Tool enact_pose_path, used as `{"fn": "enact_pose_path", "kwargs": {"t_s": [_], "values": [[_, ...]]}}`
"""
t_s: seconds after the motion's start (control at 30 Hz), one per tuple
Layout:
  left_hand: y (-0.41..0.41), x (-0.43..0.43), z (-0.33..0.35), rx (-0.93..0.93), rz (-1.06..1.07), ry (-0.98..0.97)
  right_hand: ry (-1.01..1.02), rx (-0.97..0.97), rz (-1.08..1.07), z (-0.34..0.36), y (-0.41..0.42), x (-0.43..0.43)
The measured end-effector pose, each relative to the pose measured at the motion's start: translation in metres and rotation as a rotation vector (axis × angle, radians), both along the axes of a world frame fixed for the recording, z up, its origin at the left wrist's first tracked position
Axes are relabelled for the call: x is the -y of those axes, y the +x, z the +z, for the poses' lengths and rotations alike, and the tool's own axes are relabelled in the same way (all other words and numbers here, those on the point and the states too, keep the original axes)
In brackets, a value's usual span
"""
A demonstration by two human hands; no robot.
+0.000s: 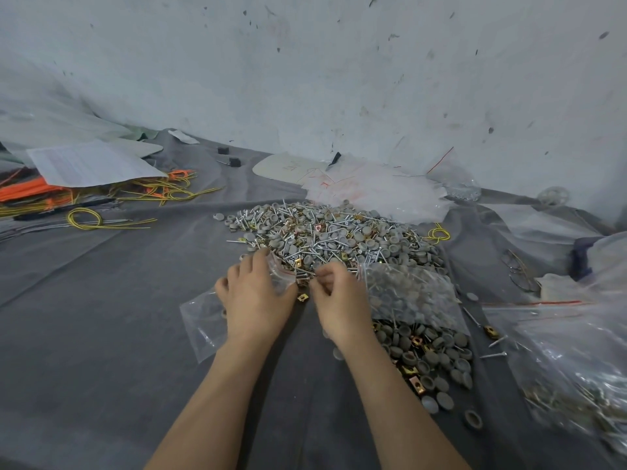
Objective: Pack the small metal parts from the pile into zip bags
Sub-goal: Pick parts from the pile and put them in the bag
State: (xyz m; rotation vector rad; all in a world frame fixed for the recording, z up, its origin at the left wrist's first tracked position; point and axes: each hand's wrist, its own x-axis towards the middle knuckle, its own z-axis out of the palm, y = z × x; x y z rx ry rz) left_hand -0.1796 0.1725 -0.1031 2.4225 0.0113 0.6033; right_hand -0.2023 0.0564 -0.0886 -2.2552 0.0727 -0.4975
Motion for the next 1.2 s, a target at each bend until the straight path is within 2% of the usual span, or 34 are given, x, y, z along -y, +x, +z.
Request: {"fn": "enact_pose_path", "kwargs": {"t_s": [0.1, 0.27, 0.37, 0.4, 0.47, 0.6, 0.67, 0.83, 1.1, 1.13, 1.2], "values": [[-0.001, 0.002, 0.0, 0.016, -0.015, 0.036, 0.189, 0.041, -0.03, 0.007, 0.007, 0.005], [-0.002, 0.002, -0.001, 0.034, -0.027, 0.043, 0.337, 0.014, 0.141, 0.014, 0.016, -0.011], [-0.001, -0.002, 0.001, 0.015, 0.03, -0.027, 0.416, 0.043, 0.183, 0.015, 0.015, -0.013], [0.0, -0.003, 0.002, 0.011, 0.053, -0.062, 0.364, 0.06, 0.147, 0.014, 0.014, -0.009], [0.0, -0.003, 0.003, 0.019, 0.083, -0.106, 0.121, 0.038, 0.091, 0.01, 0.012, -0.002], [-0.001, -0.002, 0.004, 0.029, 0.073, -0.115, -0.452, -0.168, 0.1, 0.004, 0.011, -0.006], [-0.002, -0.002, 0.004, 0.028, 0.064, -0.119, -0.585, -0.211, 0.066, 0.002, 0.011, -0.012], [-0.002, -0.001, 0.004, 0.019, 0.064, -0.104, -0.632, -0.132, 0.029, -0.001, 0.011, -0.018], [-0.001, -0.001, 0.002, 0.016, 0.058, -0.092, -0.511, -0.253, 0.063, 0.002, 0.022, -0.02], [-0.001, -0.002, 0.002, 0.017, 0.056, -0.092, -0.482, -0.232, 0.072, 0.002, 0.022, -0.02], [-0.001, -0.001, 0.002, 0.018, 0.048, -0.082, -0.285, -0.147, 0.058, 0.0, 0.02, -0.015]]}}
